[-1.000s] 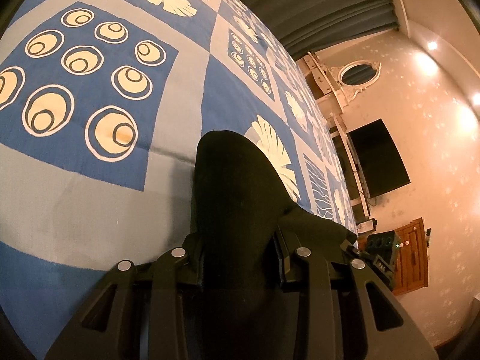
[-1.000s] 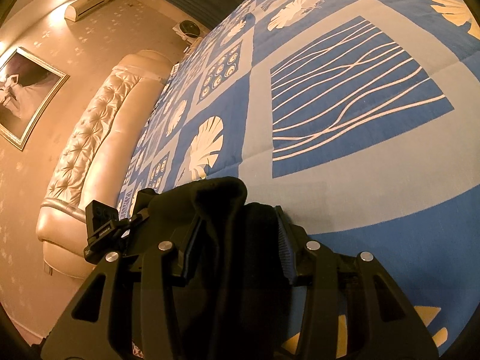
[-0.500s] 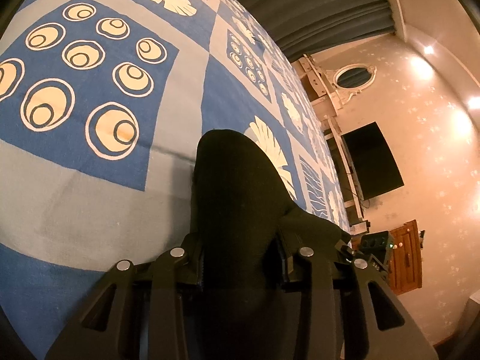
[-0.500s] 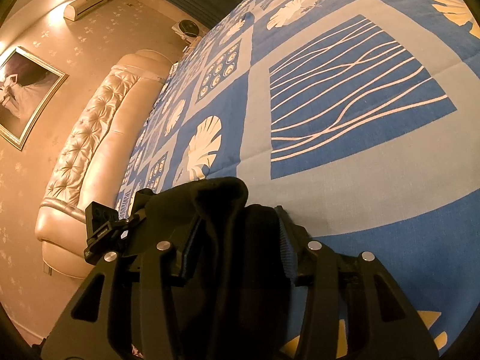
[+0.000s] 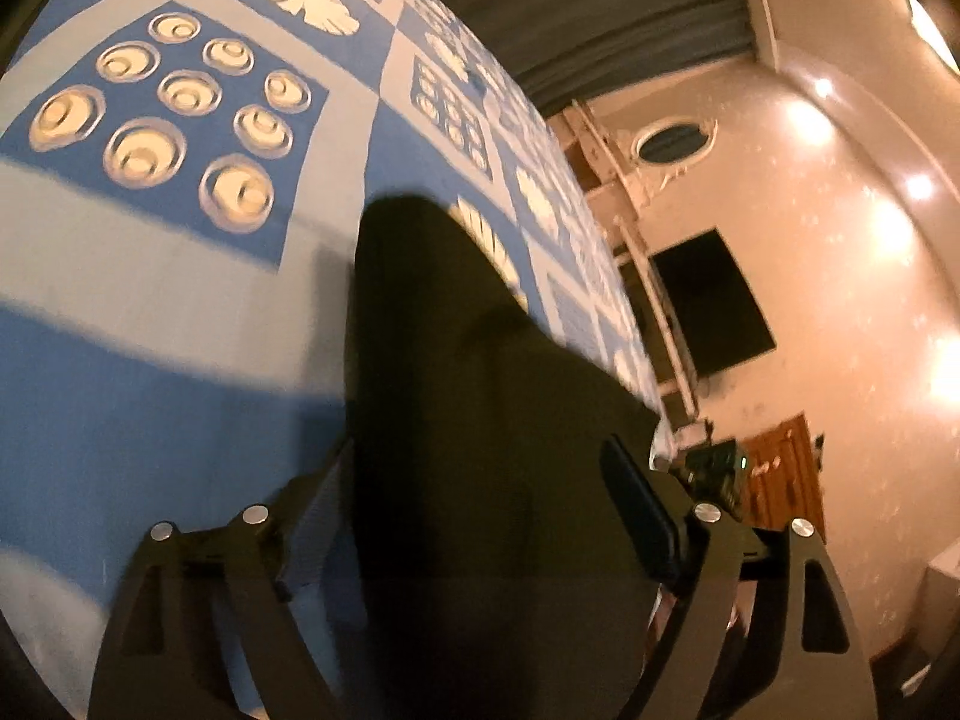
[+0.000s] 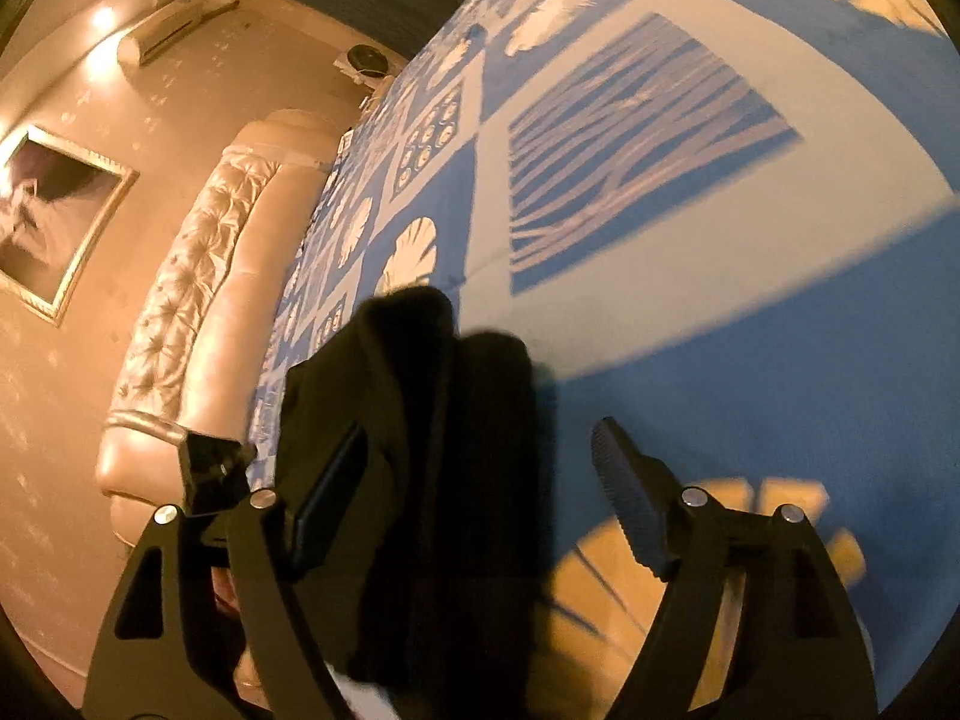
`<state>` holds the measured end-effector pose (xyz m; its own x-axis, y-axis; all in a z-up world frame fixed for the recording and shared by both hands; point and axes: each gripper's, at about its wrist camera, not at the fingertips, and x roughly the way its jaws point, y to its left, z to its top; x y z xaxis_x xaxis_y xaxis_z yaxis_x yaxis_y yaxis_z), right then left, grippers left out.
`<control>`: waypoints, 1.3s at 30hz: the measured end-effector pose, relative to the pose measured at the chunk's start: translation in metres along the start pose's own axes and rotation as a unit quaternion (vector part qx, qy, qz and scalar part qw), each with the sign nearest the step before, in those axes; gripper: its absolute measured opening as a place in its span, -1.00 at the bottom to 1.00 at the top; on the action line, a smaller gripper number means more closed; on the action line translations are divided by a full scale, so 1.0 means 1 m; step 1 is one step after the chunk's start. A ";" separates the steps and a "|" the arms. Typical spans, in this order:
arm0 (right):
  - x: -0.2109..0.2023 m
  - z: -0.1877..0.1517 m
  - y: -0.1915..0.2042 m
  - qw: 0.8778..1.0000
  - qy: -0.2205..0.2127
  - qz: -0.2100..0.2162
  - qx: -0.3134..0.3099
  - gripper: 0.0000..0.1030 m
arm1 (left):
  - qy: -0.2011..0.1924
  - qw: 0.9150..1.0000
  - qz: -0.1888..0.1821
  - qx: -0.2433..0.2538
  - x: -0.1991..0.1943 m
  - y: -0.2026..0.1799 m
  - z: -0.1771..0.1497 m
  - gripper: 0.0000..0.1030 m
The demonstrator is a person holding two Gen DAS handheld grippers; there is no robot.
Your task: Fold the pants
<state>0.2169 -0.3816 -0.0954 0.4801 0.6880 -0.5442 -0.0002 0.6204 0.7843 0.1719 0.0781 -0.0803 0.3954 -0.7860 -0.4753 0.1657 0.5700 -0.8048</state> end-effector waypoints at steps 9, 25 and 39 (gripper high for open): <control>-0.010 -0.044 -0.006 0.996 0.059 0.052 0.050 0.55 | -0.010 0.999 -0.022 -0.024 -0.012 -0.005 -0.047 0.65; -0.007 -0.079 0.007 0.997 0.073 0.020 0.031 -0.11 | -0.045 0.994 -0.055 -0.086 -0.019 -0.008 -0.064 0.67; -0.008 -0.071 0.009 0.996 0.071 0.032 0.031 -0.19 | -0.051 0.990 -0.005 -0.130 -0.008 0.003 -0.058 0.00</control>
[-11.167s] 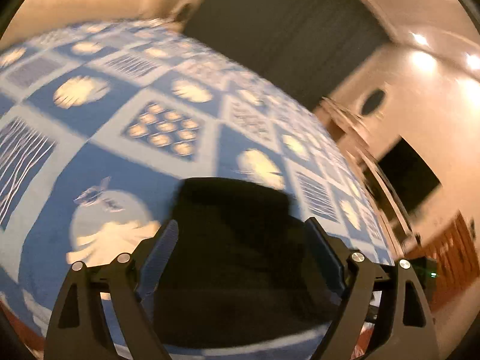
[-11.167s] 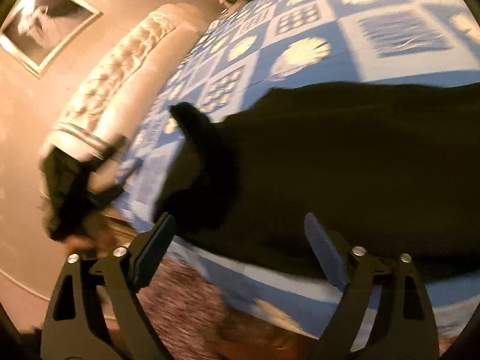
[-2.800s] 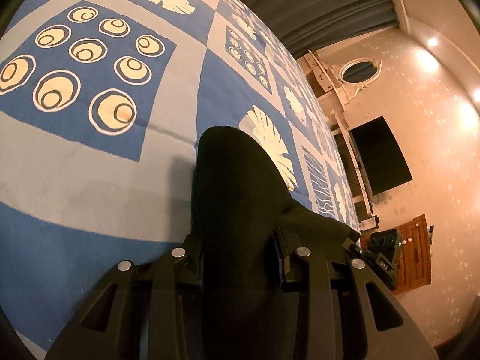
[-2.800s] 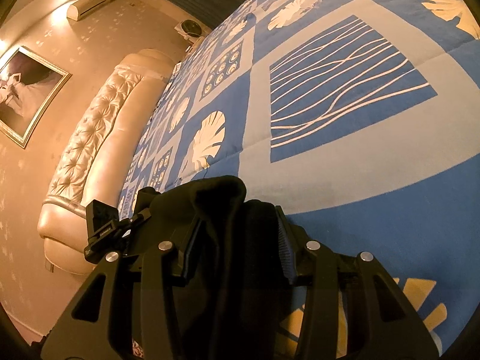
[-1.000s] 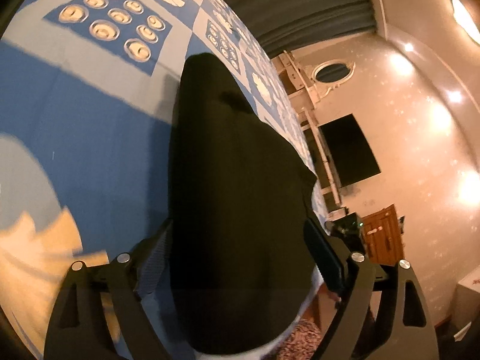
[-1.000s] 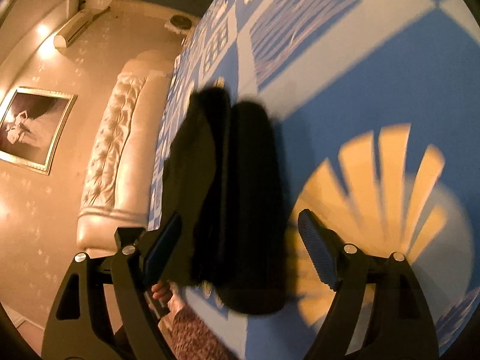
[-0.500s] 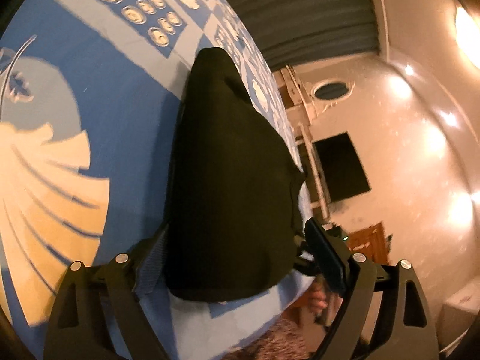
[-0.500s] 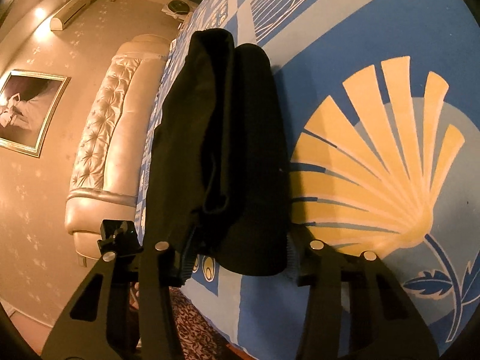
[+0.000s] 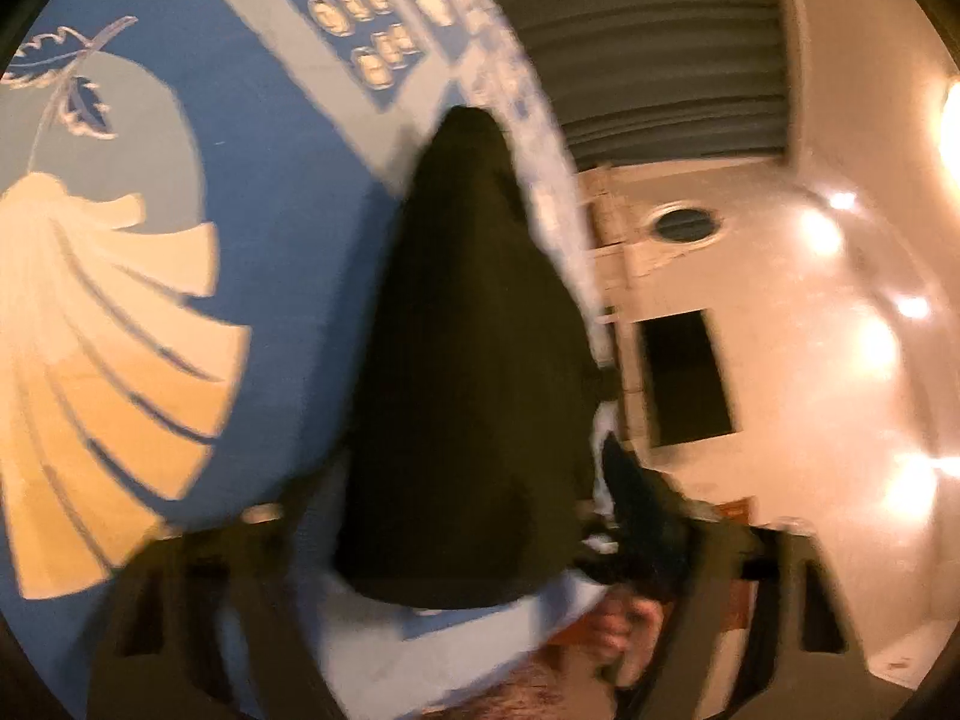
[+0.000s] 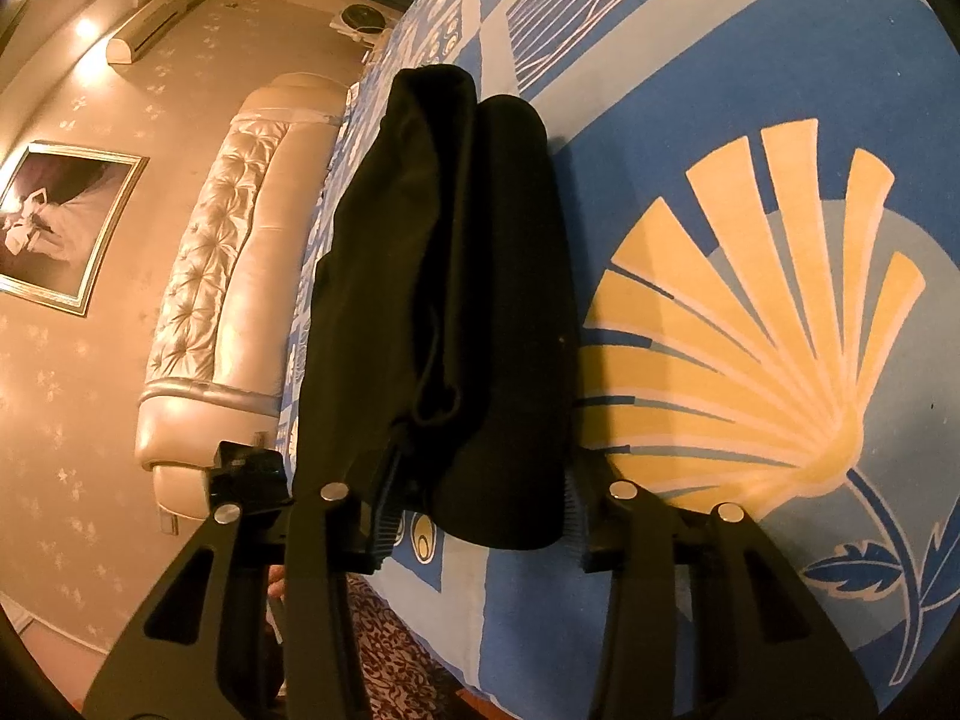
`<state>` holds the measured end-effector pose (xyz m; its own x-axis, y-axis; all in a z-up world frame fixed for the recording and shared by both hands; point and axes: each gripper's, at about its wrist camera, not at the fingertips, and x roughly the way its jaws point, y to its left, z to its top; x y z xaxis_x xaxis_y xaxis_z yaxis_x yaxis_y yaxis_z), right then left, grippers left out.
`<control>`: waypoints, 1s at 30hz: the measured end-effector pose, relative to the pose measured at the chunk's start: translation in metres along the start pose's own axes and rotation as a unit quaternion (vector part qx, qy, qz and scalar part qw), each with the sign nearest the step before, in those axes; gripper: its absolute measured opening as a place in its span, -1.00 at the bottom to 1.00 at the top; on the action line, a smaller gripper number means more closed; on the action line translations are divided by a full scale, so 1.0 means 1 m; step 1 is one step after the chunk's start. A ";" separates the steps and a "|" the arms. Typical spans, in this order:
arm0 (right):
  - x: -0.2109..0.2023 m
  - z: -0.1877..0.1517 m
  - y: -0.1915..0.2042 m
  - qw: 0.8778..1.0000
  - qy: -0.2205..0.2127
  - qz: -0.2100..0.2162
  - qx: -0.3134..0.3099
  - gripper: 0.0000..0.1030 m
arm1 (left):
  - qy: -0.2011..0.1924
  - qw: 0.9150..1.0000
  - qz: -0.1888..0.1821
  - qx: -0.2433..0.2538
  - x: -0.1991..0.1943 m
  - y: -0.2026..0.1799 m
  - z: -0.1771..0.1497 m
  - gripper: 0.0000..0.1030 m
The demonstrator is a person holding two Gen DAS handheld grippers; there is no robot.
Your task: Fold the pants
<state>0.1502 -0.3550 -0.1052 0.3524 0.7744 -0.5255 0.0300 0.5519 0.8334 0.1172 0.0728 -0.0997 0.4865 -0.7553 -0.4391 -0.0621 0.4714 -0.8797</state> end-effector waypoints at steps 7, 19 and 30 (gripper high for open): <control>-0.001 -0.001 0.001 1.000 -0.001 0.000 -0.002 -0.22 | 0.002 1.000 0.011 0.006 0.008 0.003 0.002 -0.18; -0.013 0.000 0.005 1.000 -0.005 0.003 -0.010 -0.38 | 0.007 1.000 0.000 -0.002 0.010 0.000 -0.002 -0.23; -0.018 0.003 0.002 1.000 -0.001 0.005 -0.009 -0.38 | 0.014 1.000 0.003 0.000 0.008 0.001 0.000 -0.23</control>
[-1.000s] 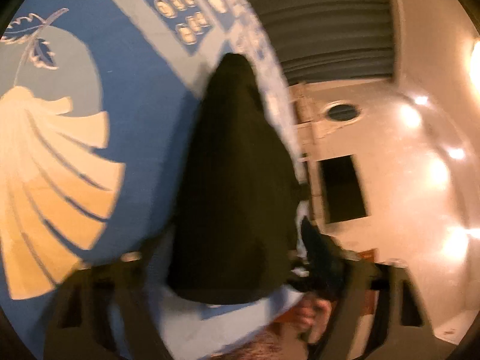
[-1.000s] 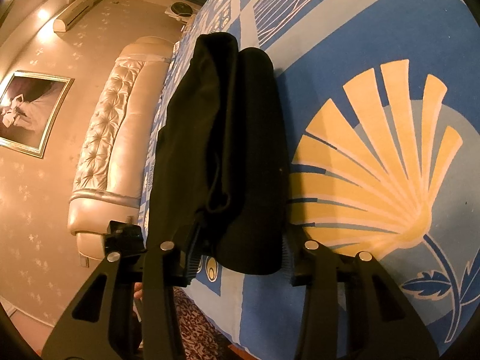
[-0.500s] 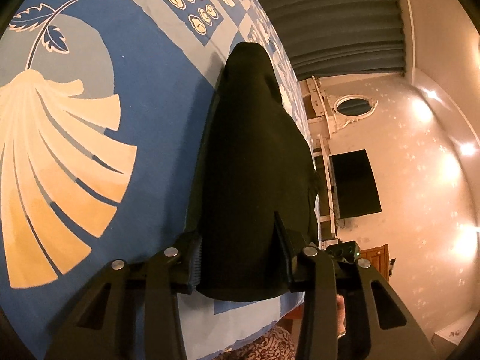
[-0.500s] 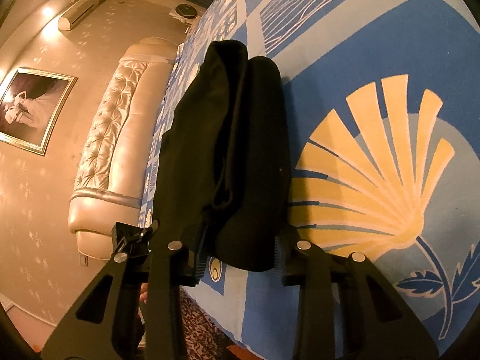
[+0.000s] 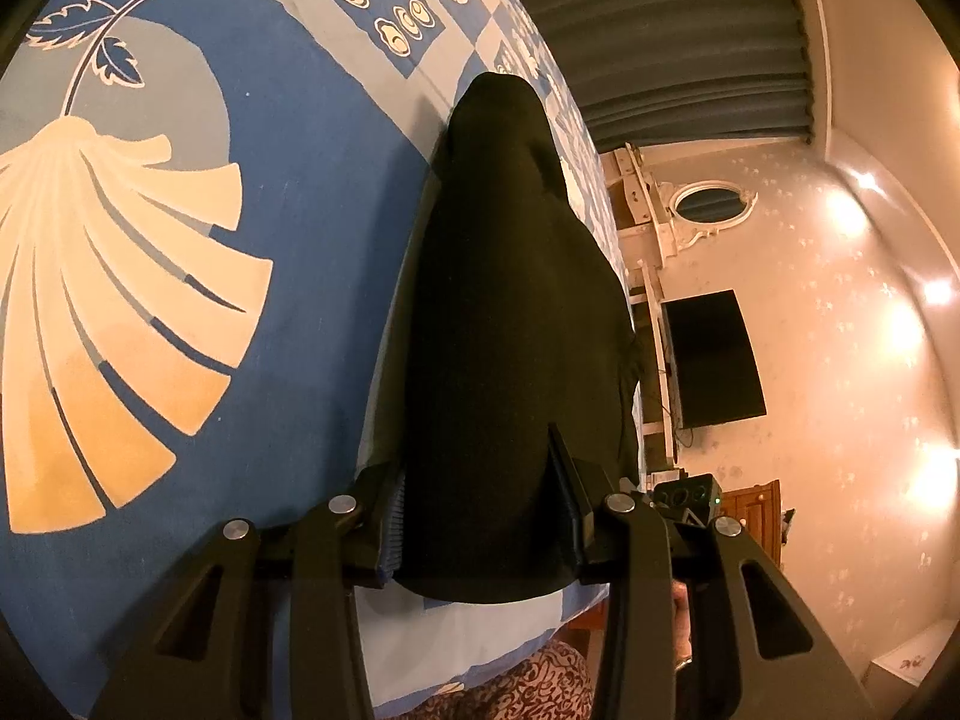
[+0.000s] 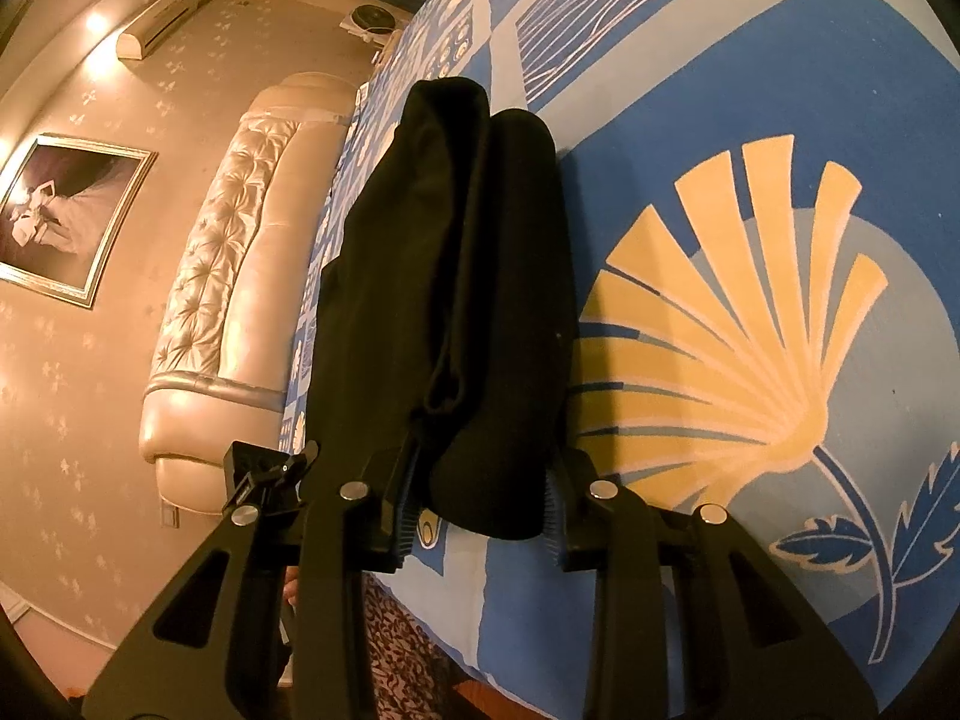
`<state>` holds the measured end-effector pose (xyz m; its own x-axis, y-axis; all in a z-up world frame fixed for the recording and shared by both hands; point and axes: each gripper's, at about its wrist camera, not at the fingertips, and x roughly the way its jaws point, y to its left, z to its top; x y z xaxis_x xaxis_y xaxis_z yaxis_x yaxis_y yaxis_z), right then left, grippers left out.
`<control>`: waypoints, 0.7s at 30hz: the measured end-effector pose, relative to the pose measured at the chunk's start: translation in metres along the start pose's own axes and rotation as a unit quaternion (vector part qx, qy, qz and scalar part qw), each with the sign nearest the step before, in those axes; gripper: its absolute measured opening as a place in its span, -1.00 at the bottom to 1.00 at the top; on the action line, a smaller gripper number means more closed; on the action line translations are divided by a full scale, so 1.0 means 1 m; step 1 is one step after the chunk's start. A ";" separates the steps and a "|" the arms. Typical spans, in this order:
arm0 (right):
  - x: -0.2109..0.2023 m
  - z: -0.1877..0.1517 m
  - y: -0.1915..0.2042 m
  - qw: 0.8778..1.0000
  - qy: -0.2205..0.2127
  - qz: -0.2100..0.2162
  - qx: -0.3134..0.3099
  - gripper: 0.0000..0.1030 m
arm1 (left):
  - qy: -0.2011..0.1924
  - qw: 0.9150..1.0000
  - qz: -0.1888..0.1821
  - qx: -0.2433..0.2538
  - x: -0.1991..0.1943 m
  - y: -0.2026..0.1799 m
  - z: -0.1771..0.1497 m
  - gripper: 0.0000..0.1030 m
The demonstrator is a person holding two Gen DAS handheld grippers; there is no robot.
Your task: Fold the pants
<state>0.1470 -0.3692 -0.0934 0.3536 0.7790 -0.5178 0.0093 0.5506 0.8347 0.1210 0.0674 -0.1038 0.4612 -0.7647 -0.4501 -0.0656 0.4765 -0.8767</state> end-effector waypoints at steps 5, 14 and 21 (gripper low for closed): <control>-0.005 -0.002 -0.006 1.000 0.003 0.002 0.001 -0.38 | 0.004 1.000 0.000 0.002 0.001 -0.001 0.000 -0.23; -0.007 -0.004 -0.008 1.000 0.004 0.000 0.000 -0.38 | 0.005 1.000 -0.001 0.001 0.002 -0.001 0.001 -0.23; -0.009 -0.004 -0.009 1.000 0.005 -0.001 -0.001 -0.38 | 0.007 1.000 -0.004 0.003 0.003 0.001 0.002 -0.23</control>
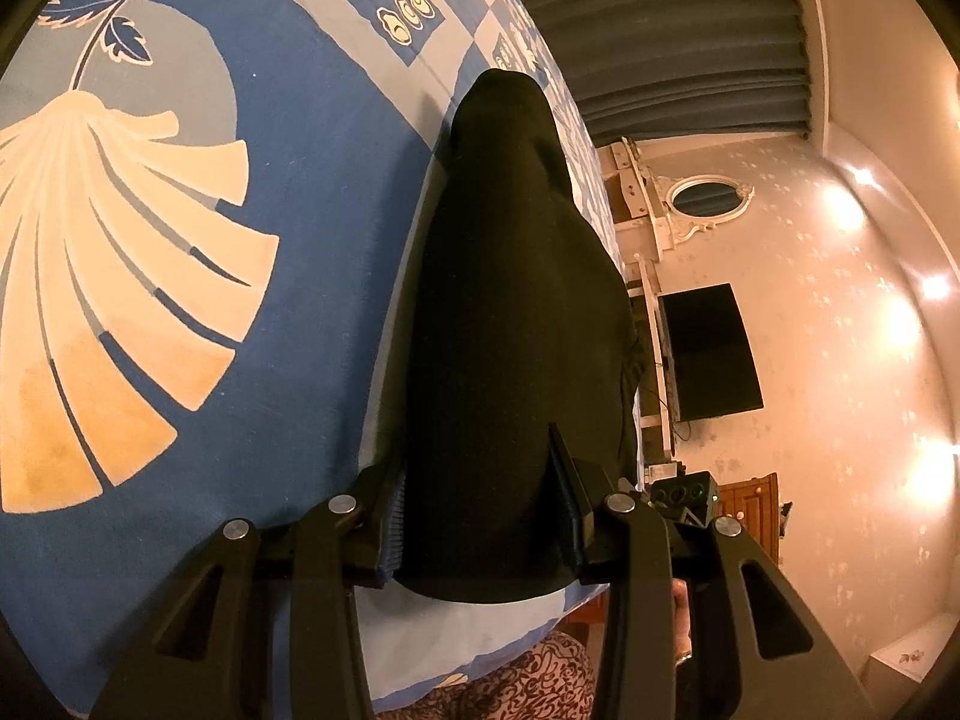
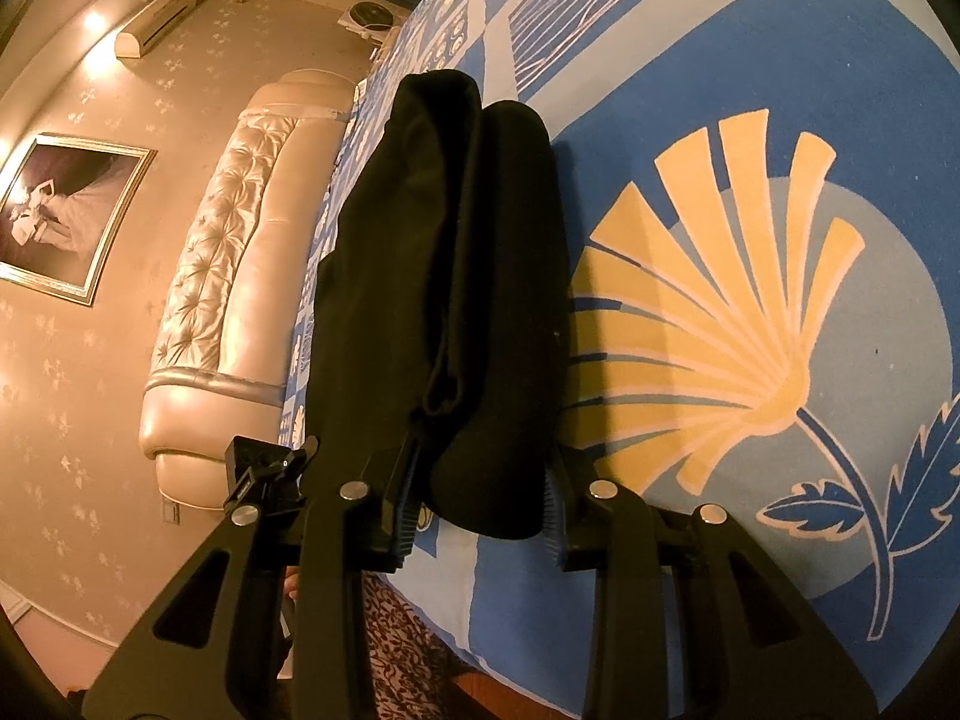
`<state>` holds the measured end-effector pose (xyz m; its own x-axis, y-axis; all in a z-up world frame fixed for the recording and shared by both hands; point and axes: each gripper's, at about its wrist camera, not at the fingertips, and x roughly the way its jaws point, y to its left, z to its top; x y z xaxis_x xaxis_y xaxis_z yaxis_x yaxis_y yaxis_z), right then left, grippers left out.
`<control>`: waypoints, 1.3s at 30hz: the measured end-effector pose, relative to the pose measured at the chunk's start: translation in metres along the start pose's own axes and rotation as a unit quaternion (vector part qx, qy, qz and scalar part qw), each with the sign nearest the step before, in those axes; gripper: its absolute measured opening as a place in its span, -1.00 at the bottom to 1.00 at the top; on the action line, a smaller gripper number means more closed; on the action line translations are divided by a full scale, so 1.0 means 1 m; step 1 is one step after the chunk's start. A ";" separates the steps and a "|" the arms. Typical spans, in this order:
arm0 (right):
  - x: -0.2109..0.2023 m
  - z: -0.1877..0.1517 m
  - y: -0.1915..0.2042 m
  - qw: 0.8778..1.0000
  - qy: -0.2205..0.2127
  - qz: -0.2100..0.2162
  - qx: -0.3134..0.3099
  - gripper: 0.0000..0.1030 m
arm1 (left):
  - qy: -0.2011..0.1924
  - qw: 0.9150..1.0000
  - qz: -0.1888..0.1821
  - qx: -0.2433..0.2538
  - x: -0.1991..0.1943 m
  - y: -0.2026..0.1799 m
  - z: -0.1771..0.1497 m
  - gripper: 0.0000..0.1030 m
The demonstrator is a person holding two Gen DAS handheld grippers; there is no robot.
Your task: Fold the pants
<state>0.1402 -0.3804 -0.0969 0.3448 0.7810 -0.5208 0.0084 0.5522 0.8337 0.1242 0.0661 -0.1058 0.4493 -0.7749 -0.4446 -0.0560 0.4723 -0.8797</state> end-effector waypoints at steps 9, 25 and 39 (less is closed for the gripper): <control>0.001 -0.001 0.000 1.000 0.003 -0.001 -0.003 -0.22 | 0.011 1.000 -0.020 0.000 -0.001 0.002 0.003 -0.15; 0.000 0.062 -0.008 0.999 0.025 0.008 -0.039 0.63 | 0.051 0.994 -0.070 0.073 0.014 -0.017 0.069 0.70; 0.032 0.071 -0.005 0.995 0.077 0.030 -0.060 -0.28 | 0.120 0.980 -0.036 0.156 0.055 -0.030 0.076 0.70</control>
<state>0.2182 -0.3787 -0.1045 0.1931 0.8439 -0.5005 -0.1222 0.5269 0.8411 0.2184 0.0418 -0.0912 0.2181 -0.8694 -0.4434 0.2594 0.4896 -0.8324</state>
